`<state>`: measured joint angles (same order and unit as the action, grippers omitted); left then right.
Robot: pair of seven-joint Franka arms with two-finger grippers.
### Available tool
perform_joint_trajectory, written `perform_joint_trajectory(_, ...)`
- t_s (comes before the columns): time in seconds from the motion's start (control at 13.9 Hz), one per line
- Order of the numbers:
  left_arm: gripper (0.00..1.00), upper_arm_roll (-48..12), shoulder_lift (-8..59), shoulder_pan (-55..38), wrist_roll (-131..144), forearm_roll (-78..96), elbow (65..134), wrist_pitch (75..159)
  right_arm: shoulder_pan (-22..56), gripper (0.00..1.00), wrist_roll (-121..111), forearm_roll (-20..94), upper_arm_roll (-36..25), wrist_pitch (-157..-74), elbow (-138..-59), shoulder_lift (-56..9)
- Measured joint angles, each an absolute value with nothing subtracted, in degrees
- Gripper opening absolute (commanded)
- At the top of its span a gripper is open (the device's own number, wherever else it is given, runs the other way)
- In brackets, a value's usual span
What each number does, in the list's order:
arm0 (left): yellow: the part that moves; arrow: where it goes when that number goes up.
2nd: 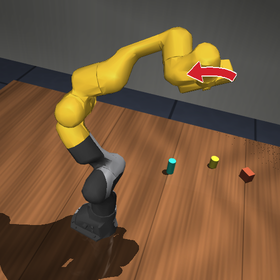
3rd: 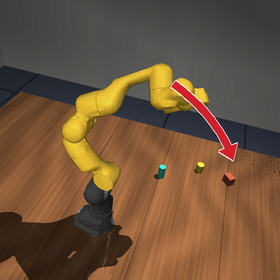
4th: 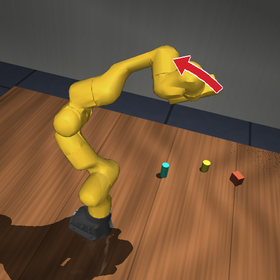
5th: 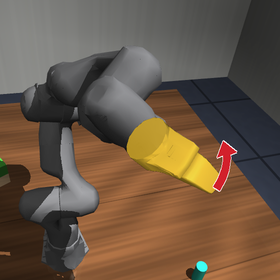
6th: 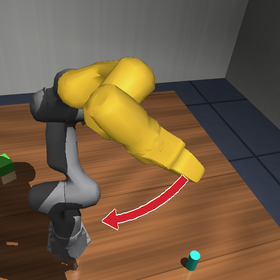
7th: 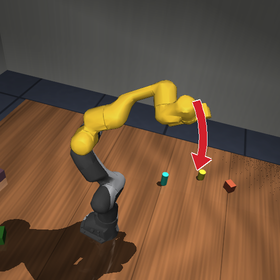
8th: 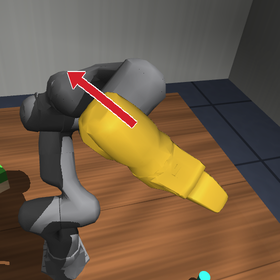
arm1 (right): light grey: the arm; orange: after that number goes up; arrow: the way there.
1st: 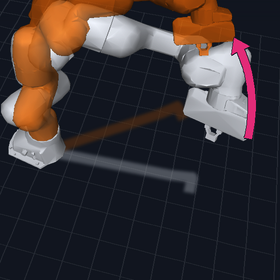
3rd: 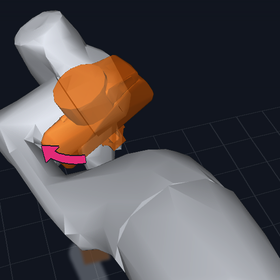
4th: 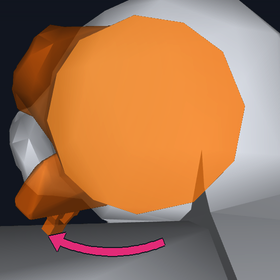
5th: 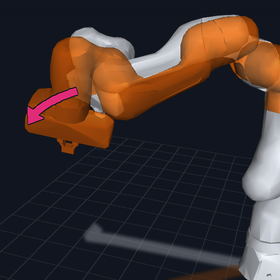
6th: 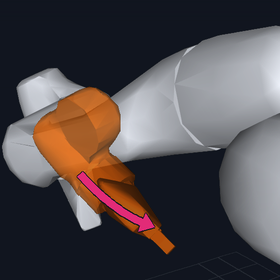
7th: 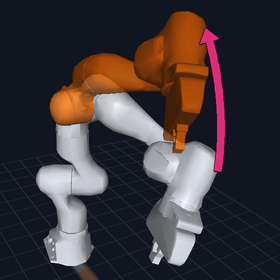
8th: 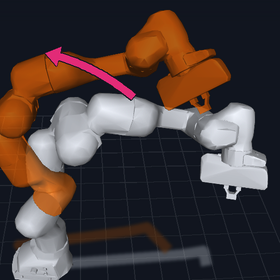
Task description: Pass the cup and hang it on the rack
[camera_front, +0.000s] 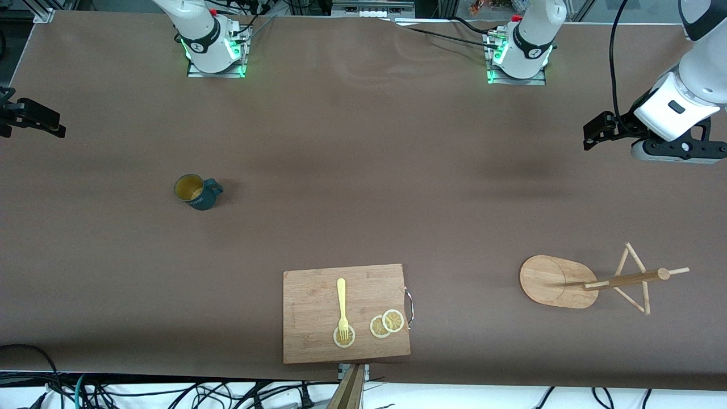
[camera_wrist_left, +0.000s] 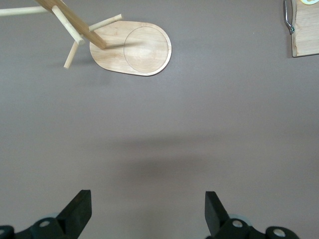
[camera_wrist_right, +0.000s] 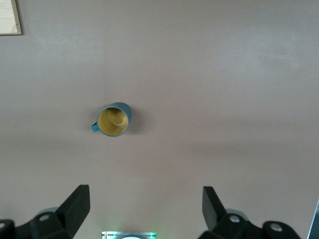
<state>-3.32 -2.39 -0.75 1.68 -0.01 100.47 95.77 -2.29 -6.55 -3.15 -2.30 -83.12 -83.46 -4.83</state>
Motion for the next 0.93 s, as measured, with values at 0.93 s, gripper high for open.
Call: perform_joint_trajectory(0.93,1.0,-3.2,-2.4,-0.7,1.7,0.0,100.5,95.7,-2.3,1.0,-6.5,-3.1,-2.3,-84.4,-83.5,-5.0)
